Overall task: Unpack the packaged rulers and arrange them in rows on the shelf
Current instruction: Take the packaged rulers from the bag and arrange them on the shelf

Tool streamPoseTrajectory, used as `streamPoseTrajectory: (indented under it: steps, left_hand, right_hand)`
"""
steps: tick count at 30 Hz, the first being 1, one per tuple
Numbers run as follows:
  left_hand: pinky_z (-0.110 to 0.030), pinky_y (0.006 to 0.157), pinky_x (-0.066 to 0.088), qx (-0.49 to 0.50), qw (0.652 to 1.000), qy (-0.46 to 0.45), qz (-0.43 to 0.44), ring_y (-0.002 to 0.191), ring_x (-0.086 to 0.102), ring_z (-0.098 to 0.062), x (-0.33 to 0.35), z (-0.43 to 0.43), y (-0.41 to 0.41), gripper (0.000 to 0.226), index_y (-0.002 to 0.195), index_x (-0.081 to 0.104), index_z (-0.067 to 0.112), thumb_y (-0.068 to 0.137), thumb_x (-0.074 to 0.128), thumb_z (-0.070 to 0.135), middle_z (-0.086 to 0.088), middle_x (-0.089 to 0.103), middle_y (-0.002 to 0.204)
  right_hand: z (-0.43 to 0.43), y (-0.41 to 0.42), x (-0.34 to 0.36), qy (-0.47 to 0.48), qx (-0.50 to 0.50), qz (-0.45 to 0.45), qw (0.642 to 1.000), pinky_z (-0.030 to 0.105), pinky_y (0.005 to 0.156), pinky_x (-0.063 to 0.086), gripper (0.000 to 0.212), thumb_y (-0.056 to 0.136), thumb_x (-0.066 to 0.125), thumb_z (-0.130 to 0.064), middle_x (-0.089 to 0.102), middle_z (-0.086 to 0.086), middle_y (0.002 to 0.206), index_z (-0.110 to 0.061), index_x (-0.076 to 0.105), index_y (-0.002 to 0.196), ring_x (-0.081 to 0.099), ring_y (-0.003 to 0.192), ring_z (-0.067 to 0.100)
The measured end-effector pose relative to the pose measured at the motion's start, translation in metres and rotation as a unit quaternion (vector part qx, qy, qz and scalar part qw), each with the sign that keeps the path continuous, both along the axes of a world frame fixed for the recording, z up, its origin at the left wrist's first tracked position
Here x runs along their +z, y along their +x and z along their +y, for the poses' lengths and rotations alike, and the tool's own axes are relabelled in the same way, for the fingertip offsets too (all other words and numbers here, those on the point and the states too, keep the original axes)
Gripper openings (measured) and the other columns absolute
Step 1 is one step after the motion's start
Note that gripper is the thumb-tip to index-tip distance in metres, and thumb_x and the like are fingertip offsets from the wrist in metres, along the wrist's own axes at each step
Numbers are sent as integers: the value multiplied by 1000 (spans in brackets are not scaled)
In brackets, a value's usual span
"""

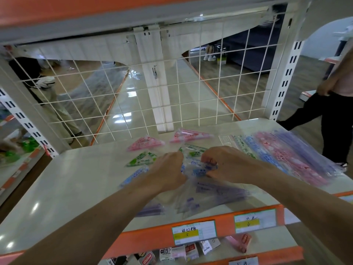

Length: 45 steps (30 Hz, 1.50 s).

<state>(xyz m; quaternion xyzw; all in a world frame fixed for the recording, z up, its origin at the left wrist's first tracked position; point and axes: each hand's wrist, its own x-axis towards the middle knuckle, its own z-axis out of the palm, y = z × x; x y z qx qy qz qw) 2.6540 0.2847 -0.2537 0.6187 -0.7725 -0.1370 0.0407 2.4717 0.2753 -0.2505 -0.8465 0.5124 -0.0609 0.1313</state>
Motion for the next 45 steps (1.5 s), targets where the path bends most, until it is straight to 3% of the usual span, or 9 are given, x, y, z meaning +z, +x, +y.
streamPoseTrajectory:
  steps: [6,15,26,29,33,37,40,43,45]
  left_hand:
    - [-25,50,30,1,1000,-20,-6,61,43,-14,-3,-1,-3,28,68,41,16,84,64,19,2,46,67]
    - [-34,67,50,-6,1000,-18,7,75,61,-23,-1,-1,-3,17,89,67,3,81,65,18,-11,66,85]
    - [-28,55,35,-24,1000,-11,-10,59,41,-15,2,-2,-4,28,64,44,13,83,64,18,0,43,65]
    - [-30,63,43,-22,1000,2,-17,74,55,-22,5,0,-3,15,82,60,7,85,63,21,-5,58,81]
    - [-30,87,46,19,999,-19,22,102,59,-21,18,11,7,33,116,63,11,90,59,31,-4,63,111]
    - [-35,83,50,32,997,71,18,77,54,-16,19,35,11,14,85,55,25,90,54,38,-1,51,83]
    - [-35,86,48,41,993,107,18,82,54,-16,16,50,0,22,92,54,23,89,52,44,-2,55,91]
    - [-34,91,47,75,992,102,25,100,57,-18,15,55,-9,43,116,58,15,88,54,48,-3,61,113]
    - [-37,89,49,89,988,116,45,93,57,-18,14,55,-14,40,103,57,15,85,56,51,-3,59,102]
  right_hand:
    - [-4,-1,2,19,11,7,1000,21,85,41,31,86,60,-28,51,-11,107,-25,60,117,51,101,11]
    - [-8,1,5,45,11,40,998,22,85,41,29,87,59,-28,54,-7,112,-26,61,116,52,103,14]
    - [-7,2,3,33,17,46,998,23,75,34,20,88,57,-26,43,-9,95,-25,61,108,46,89,14]
    - [-4,1,6,34,23,52,998,23,76,35,24,89,58,-28,44,-9,100,-24,59,113,49,96,15]
    - [8,-9,22,7,12,-6,1000,22,83,36,34,93,55,-32,51,-4,120,-22,53,125,47,102,10]
    - [34,-7,25,35,31,63,997,26,71,42,27,94,45,-50,56,-4,97,-26,56,101,52,91,16]
    - [44,-2,16,10,51,109,993,24,54,29,38,91,43,-58,45,-5,78,-21,51,87,47,77,17]
    - [44,-2,11,12,53,91,994,30,68,39,40,91,47,-54,59,1,95,-16,57,100,55,89,21]
    - [46,-2,12,26,58,70,996,32,71,40,37,90,48,-51,56,2,91,-15,56,95,54,87,22]
